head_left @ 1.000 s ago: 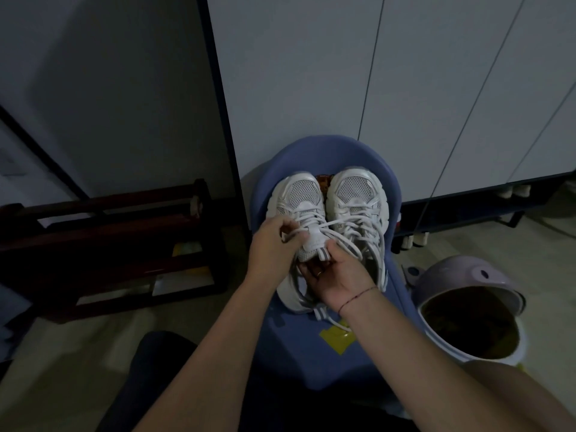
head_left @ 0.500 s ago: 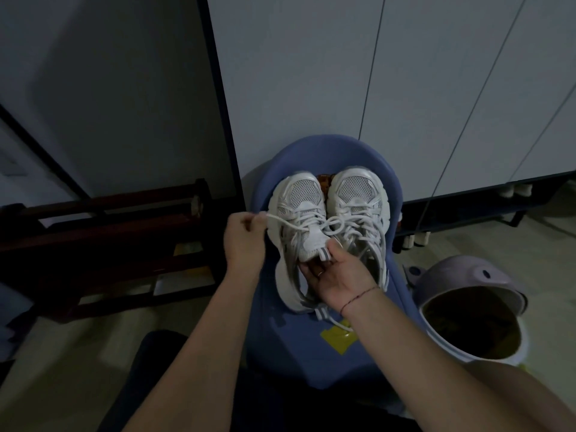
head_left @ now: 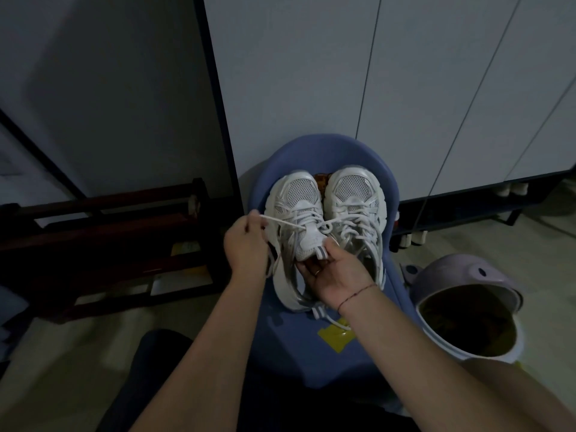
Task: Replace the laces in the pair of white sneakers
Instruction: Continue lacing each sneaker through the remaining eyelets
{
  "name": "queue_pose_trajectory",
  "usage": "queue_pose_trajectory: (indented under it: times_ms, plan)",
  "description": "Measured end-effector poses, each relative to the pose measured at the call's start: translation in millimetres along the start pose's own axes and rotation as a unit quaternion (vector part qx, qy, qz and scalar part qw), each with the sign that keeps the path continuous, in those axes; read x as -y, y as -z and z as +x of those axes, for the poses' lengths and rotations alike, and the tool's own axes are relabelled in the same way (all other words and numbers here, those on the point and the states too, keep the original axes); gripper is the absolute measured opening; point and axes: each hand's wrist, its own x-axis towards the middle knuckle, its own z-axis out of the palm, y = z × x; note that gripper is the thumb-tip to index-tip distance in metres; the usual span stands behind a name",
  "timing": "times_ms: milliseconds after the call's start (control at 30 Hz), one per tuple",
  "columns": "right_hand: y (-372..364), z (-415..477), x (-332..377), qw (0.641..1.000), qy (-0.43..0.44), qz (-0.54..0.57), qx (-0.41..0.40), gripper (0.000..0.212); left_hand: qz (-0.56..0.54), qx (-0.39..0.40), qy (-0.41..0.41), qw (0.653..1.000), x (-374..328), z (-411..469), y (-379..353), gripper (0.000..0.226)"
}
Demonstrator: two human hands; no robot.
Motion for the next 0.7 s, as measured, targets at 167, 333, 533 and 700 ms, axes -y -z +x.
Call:
queue_pose_trajectory:
  times_ms: [167, 333, 533, 700]
  plan:
    - [3.0, 1.3, 1.2, 1.0, -0.004, -0.002, 0.007, 0.021, -0.099, -0.056, 0.225, 0.968, 6.7, 16.4, 10.7, 0.039]
    - [1.7, 6.6, -0.4, 0.998, -0.001, 0.014, 0.057, 0.028, -0.171, 0.096, 0.334, 0.922, 5.5, 3.7, -4.5, 0.042]
    - [12.4, 12.3, -8.0, 0.99, 0.007, 0.014, 0.141, 0.035, -0.251, 0.099, 0.335, 0.903, -1.0, 0.2, -5.8, 0.042]
    - [11.1, 16.8, -5.6, 0.984, 0.02, 0.039, 0.172, 0.045, -0.287, 0.108, 0.296, 0.905, -6.2, 5.0, -7.6, 0.039]
